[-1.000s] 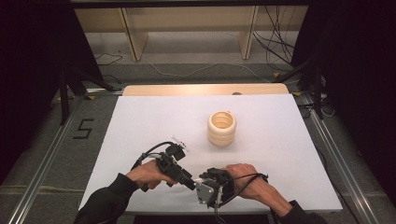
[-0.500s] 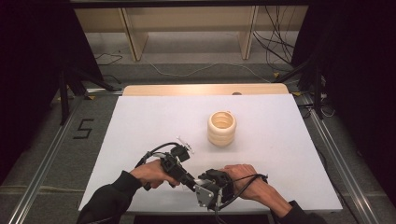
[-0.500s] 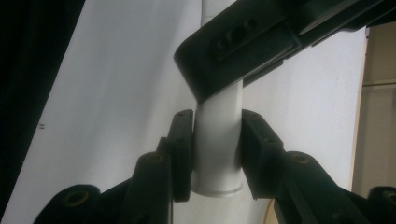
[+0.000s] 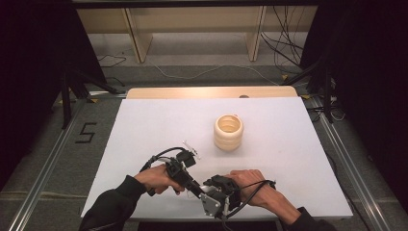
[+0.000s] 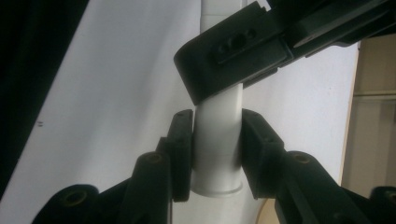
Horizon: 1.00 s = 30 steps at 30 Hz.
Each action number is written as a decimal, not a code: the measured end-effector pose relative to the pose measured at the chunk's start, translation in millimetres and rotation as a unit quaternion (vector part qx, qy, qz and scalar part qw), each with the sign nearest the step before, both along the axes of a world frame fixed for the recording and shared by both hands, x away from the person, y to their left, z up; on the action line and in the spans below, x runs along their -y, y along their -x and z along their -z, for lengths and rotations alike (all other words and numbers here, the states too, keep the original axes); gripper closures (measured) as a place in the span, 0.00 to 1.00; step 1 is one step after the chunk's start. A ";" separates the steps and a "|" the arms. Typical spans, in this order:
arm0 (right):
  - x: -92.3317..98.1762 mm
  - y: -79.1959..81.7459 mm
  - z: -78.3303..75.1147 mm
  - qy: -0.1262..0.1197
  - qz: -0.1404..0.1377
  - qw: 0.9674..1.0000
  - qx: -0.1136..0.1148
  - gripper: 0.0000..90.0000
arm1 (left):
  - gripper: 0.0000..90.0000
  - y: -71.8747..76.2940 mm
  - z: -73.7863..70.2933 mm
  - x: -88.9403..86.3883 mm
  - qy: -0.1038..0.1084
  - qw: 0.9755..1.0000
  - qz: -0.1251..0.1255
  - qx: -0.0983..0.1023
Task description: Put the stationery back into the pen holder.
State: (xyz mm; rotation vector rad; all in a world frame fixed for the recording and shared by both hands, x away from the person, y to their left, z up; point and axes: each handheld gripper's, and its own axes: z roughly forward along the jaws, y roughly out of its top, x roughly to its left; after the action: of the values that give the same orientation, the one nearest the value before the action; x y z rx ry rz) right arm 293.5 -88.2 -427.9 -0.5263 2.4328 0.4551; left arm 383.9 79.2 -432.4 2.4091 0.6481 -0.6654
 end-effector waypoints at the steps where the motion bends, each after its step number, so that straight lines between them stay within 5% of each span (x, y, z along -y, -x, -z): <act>1: -0.5 -1.5 -0.4 -0.002 0.003 1.000 0.000 0.67 | 0.76 0.0 0.0 -0.4 -0.001 1.000 -0.001 0.002; 7: 12.3 -8.6 -12.8 -0.031 0.059 0.998 -0.004 0.43 | 0.77 -3.6 -2.5 -7.2 0.013 0.999 -0.034 0.015; 11: 28.8 -16.2 -25.7 -0.087 0.116 0.989 -0.013 0.36 | 0.77 -8.3 -7.0 -15.5 0.026 0.997 -0.069 0.035; 13: 38.2 -21.6 -30.1 -0.131 0.147 0.980 -0.032 0.33 | 0.77 -11.2 -9.2 -19.8 0.035 0.994 -0.093 0.049; 16: 53.8 -27.9 -31.8 -0.197 0.208 0.956 -0.067 0.31 | 0.77 -14.5 -10.7 -24.1 0.049 0.987 -0.133 0.075; 18: 65.0 -33.0 -30.7 -0.240 0.239 0.936 -0.093 0.30 | 0.77 -16.1 -11.8 -26.1 0.062 0.980 -0.162 0.101; 19: 72.1 -36.1 -29.9 -0.263 0.256 0.924 -0.112 0.29 | 0.77 -16.4 -12.3 -26.5 0.066 0.977 -0.172 0.107; 21: 81.0 -39.7 -28.5 -0.290 0.279 0.906 -0.133 0.28 | 0.77 -16.8 -14.2 -28.0 0.070 0.971 -0.189 0.127; 23: 89.7 -42.9 -25.9 -0.309 0.296 0.891 -0.151 0.27 | 0.77 -17.1 -16.2 -29.8 0.084 0.962 -0.217 0.144; 26: 97.0 -44.2 -22.3 -0.326 0.312 0.877 -0.166 0.27 | 0.77 -17.0 -18.6 -32.1 0.100 0.947 -0.253 0.173; 30: 101.9 -43.7 -17.5 -0.339 0.324 0.865 -0.179 0.27 | 0.77 -17.6 -20.1 -34.5 0.126 0.923 -0.297 0.211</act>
State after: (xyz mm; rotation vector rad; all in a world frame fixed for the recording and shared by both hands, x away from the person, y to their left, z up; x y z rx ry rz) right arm 337.2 -190.1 -410.4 0.7138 2.3615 1.0995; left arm 401.5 113.7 -412.3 1.8758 0.9702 0.0308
